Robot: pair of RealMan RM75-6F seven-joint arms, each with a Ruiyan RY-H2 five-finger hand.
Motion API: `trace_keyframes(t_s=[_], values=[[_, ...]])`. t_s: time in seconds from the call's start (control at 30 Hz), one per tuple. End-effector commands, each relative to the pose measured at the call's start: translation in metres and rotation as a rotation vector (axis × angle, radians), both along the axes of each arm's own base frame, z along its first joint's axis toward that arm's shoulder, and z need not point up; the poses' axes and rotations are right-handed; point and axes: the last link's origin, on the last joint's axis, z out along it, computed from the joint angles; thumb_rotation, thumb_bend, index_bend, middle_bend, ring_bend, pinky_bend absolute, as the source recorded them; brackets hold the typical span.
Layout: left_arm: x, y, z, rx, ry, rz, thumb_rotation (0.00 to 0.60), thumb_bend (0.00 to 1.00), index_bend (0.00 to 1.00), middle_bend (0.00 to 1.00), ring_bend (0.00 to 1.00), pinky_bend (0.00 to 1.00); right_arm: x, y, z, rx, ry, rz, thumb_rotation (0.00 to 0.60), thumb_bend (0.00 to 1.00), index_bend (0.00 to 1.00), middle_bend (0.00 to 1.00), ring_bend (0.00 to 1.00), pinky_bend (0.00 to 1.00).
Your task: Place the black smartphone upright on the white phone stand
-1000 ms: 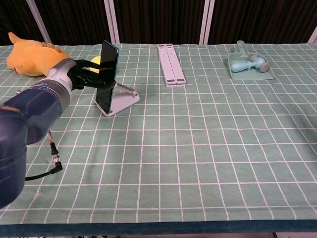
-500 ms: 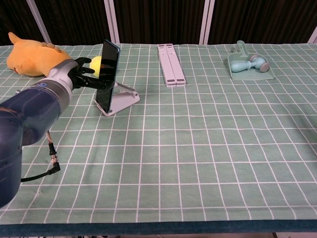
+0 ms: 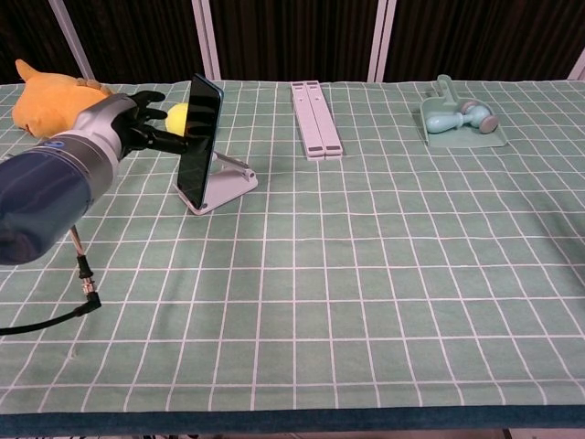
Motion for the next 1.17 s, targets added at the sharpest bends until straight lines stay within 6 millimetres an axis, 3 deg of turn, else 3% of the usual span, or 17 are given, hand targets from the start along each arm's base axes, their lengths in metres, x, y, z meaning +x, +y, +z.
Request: trace_keyframes(t_s=[0.03,0.2,0.5,0.67,0.83,1.03,1.17], values=[[-0.009,-0.007,0.016,0.017,0.043,-0.042,0.6,0.26,0.0,0.04,0.0,0.0,0.0,0.0,0.0,-0.001,0.005,0.002,0.6,0.12,0.0,0.0,0.0,0.19],[-0.03,-0.019,0.045,0.067,0.186,-0.155,0.6,0.26,0.0,0.04,0.0,0.0,-0.001,-0.001,0.001,-0.007,0.027,0.002,0.6,0.12,0.0,0.0,0.0,0.19],[-0.101,-0.059,0.114,0.119,0.521,-0.314,0.6,0.26,0.0,0.04,0.0,0.0,-0.001,-0.001,-0.001,-0.016,0.059,0.003,0.6,0.12,0.0,0.0,0.0,0.19],[-0.139,-0.082,0.143,0.078,0.708,-0.324,0.6,0.23,0.0,0.04,0.0,0.0,-0.001,-0.001,-0.001,-0.026,0.08,0.007,0.6,0.12,0.0,0.0,0.0,0.19],[-0.164,-0.109,0.163,0.025,0.888,-0.345,0.6,0.16,0.0,0.0,0.0,0.0,-0.001,-0.001,-0.002,-0.032,0.097,0.008,0.6,0.12,0.0,0.0,0.0,0.19],[-0.186,-0.141,0.17,-0.051,0.989,-0.352,0.6,0.09,0.0,0.0,0.0,0.0,-0.001,-0.001,-0.002,-0.035,0.108,0.01,0.6,0.11,0.0,0.0,0.0,0.19],[-0.188,-0.144,0.172,-0.046,1.006,-0.359,0.6,0.09,0.0,0.0,0.0,0.0,-0.001,0.0,-0.002,-0.041,0.118,0.017,0.6,0.11,0.0,0.0,0.0,0.19]])
